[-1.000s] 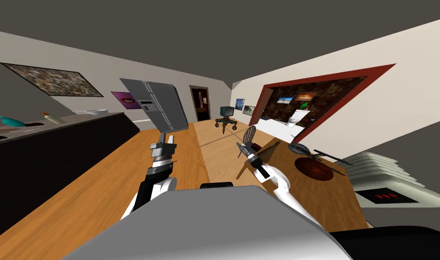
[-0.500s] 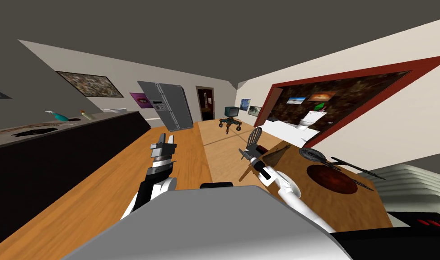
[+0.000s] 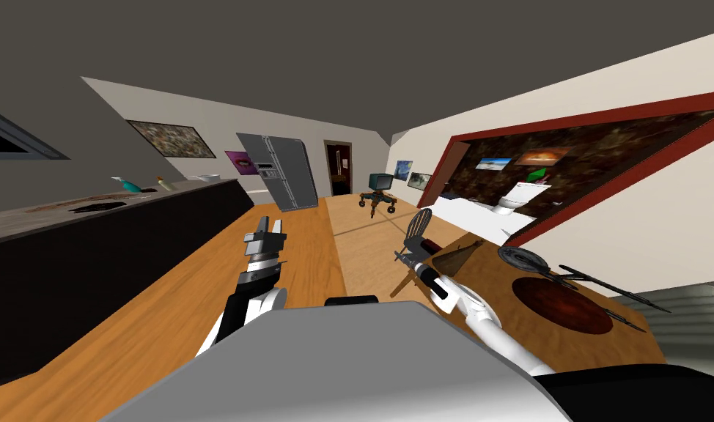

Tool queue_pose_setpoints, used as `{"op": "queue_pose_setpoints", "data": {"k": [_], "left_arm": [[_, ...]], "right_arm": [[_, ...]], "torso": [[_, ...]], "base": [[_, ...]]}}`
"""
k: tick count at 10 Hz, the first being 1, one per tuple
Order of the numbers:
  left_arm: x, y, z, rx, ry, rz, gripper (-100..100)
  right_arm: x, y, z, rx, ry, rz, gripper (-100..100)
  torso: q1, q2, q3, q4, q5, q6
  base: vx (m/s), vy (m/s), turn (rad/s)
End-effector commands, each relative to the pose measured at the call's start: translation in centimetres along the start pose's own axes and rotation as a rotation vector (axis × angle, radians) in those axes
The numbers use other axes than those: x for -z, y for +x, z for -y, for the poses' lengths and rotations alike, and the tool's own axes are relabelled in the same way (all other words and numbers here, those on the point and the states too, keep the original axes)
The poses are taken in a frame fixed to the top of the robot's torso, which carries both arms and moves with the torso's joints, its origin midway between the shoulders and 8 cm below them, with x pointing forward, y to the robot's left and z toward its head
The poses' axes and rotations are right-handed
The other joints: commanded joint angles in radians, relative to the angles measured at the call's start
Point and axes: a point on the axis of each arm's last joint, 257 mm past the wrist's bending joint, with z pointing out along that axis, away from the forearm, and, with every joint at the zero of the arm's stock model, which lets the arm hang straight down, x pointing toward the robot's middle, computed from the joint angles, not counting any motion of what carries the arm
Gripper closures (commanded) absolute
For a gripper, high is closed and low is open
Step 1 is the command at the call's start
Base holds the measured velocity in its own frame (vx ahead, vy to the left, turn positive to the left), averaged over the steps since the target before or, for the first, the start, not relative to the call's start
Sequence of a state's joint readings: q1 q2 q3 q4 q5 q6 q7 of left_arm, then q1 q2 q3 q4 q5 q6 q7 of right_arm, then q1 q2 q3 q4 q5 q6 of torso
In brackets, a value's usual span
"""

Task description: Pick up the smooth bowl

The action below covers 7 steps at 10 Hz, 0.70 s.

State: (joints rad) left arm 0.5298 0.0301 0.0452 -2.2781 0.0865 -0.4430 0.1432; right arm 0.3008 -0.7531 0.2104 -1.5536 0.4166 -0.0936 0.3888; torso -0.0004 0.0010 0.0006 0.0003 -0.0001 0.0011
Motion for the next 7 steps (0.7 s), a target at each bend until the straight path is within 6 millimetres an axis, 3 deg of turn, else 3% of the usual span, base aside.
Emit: {"op": "queue_pose_setpoints", "data": {"k": [1,2,3,5,6,7], "left_arm": [[0.0,0.0,0.0,0.0,0.0,0.0,0],[0.0,0.0,0.0,0.0,0.0,0.0,0],[0.0,0.0,0.0,0.0,0.0,0.0,0],[0.0,0.0,0.0,0.0,0.0,0.0,0],[0.0,0.0,0.0,0.0,0.0,0.0,0],[0.0,0.0,0.0,0.0,0.0,0.0,0]], "right_arm": [[0.3,1.2,1.5,0.033,0.027,-0.035,-100],[1.2,3.4,3.8,0.089,0.069,-0.095,-100],[1.2,3.4,3.9,0.089,0.07,-0.097,-100],[3.6,7.2,8.2,0.194,0.145,-0.213,-100],[3.8,7.5,8.6,0.194,0.152,-0.22,-100],[5.3,9.4,10.9,0.242,0.19,-0.281,-100]], "torso": [[0.0,0.0,0.0,0.0,0.0,0.0],[0.0,0.0,0.0,0.0,0.0,0.0],[0.0,0.0,0.0,0.0,0.0,0.0],[0.0,0.0,0.0,0.0,0.0,0.0],[0.0,0.0,0.0,0.0,0.0,0.0],[0.0,0.0,0.0,0.0,0.0,0.0]], "base": [[0.005,0.009,0.038],[0.007,0.011,0.084],[0.007,0.006,0.038],[0.011,0.012,0.07],[0.011,0.008,0.028],[0.01,0.007,0.035]]}}
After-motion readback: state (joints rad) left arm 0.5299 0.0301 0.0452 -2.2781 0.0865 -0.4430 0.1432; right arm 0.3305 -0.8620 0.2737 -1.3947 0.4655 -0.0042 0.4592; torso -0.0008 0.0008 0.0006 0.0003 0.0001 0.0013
